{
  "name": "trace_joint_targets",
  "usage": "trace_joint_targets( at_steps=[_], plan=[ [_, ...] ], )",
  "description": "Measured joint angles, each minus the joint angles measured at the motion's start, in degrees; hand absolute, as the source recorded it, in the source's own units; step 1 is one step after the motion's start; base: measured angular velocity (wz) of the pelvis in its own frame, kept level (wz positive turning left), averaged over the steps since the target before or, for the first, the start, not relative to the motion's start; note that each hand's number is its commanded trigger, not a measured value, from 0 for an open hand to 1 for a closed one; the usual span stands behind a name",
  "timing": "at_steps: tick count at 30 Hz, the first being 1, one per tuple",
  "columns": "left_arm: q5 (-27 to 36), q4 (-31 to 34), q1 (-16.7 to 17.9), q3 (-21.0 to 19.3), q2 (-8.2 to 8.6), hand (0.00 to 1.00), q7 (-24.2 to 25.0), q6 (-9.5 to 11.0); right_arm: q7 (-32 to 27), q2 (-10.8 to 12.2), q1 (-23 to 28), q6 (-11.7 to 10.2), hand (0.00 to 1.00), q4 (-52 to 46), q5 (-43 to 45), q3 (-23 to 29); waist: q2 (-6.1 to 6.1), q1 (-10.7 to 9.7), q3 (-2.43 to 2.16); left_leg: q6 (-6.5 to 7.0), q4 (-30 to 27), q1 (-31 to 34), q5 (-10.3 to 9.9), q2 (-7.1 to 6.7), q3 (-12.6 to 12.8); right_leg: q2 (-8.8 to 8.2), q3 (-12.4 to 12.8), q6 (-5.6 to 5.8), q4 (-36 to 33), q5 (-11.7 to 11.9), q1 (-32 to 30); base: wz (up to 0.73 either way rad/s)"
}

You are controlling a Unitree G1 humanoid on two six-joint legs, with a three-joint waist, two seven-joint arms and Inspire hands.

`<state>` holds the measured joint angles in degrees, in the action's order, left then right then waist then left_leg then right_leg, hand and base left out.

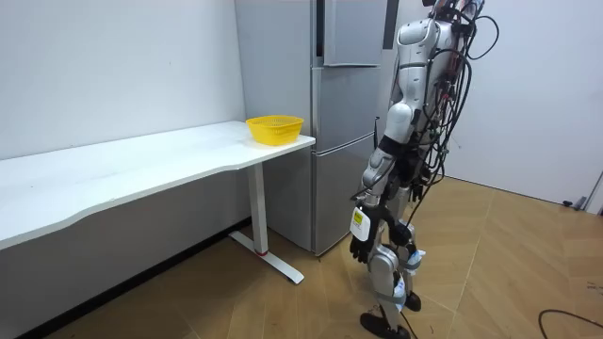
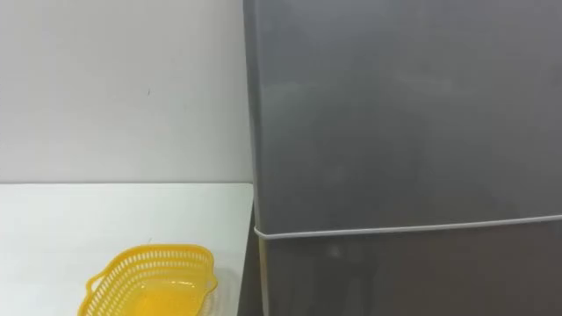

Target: Retrieve from the upper fridge

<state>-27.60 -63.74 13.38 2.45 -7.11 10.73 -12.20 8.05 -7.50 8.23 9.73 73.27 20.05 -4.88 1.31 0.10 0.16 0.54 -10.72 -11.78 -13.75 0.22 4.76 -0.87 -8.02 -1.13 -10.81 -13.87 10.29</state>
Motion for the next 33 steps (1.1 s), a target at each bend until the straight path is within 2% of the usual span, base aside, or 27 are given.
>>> trace_joint_targets(
  at_steps=[29,33],
  plan=[
    [0.04,0.07,0.63,-0.04,-0.01,0.0,-0.63,0.09,-1.14,0.23,0.71,-0.16,0.0,-0.19,0.1,0.07,0.12,0.21,0.0,0.0,-0.02,-0.05,0.0,0.0,0.0,0.1,0.14,-0.01,-0.07,0.0,-0.23,0.0],
    [1.24,0.01,0.75,-1.32,0.0,0.0,-1.37,0.06,-1.08,0.23,0.65,0.13,0.0,0.49,-0.18,0.06,0.06,0.2,-0.02,0.0,-0.02,-0.09,0.0,0.01,-0.04,0.05,0.12,-0.02,-0.04,0.01,-0.2,0.0]
  ],
)
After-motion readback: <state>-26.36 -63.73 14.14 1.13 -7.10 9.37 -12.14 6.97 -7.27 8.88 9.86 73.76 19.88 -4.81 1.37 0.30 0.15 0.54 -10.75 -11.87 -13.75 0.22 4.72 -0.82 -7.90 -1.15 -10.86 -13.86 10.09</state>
